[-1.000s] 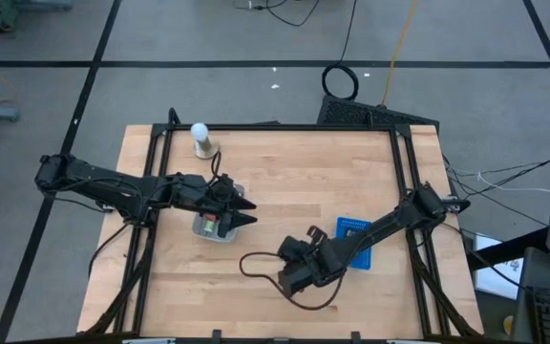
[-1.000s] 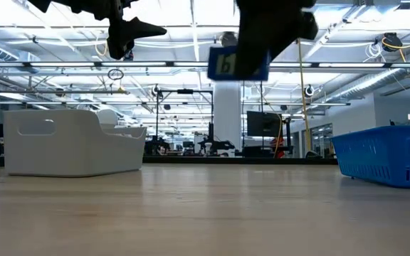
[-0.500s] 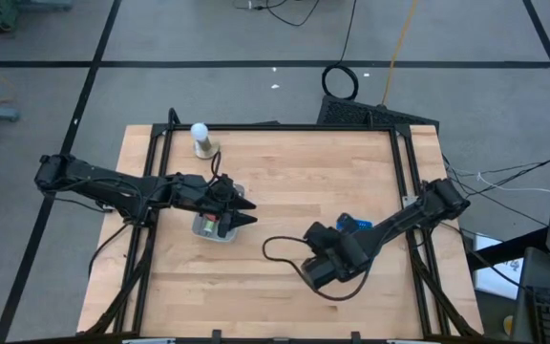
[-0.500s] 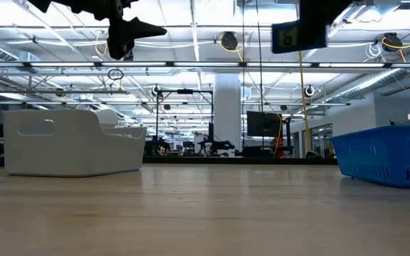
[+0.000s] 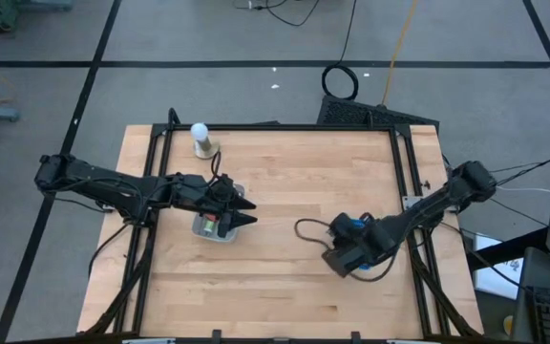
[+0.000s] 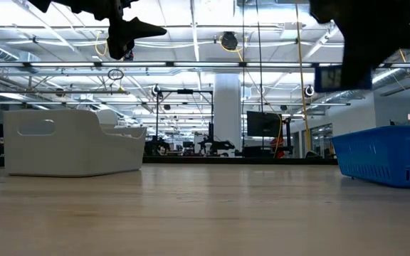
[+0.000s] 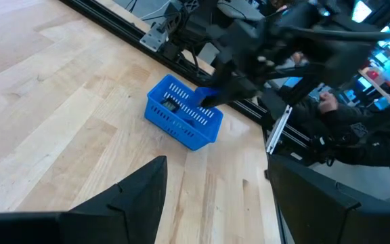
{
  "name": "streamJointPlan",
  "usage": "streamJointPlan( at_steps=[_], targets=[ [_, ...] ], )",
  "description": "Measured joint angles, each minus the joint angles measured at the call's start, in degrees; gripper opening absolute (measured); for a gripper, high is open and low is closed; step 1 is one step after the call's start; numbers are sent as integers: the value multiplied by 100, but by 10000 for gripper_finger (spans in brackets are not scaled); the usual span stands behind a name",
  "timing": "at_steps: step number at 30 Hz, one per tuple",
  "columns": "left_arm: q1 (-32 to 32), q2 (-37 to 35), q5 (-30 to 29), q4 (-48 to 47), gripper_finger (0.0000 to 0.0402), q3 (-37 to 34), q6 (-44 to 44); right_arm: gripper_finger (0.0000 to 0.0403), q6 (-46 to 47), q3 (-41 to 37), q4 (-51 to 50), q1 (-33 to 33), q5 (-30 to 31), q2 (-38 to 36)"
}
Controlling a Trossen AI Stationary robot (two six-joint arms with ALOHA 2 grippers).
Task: Pick & Place Office items
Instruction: Put the blue digital clock into the blue bin, then return to Home Position
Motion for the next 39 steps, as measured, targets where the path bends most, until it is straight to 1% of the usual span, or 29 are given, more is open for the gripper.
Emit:
streamJointPlan(
  at_steps=[4, 7, 10, 13, 16, 20, 25, 34, 39],
  targets=[
    [-1, 0, 0, 0, 255, 0, 0, 49, 214, -1170, 1015, 0, -289, -626],
    [-2, 0, 0, 0, 255, 0, 0, 50, 350, -1899, 1663, 0, -505, -908],
    [0, 0, 0, 0, 255, 0, 0, 50, 438, -2400, 2036, 0, -650, -1021],
    [-1, 0, 0, 0, 255, 0, 2, 50, 419, -2681, 2230, 0, -737, -1018],
    [-2, 0, 0, 0, 255, 0, 2, 54, 314, -2776, 2245, 0, -732, -1024],
    [-2, 0, 0, 0, 255, 0, 2, 72, 283, -2798, 2228, 0, -600, -1022],
    [-2, 0, 0, 0, 255, 0, 2, 95, 134, -2798, 2309, -2, -598, -1023],
    [0, 0, 0, 0, 255, 0, 0, 119, -36, -2798, 2436, -2, -609, -1042],
    [-1, 0, 0, 0, 255, 0, 0, 133, -454, -2798, 2419, -2, -478, -1326]
  ],
)
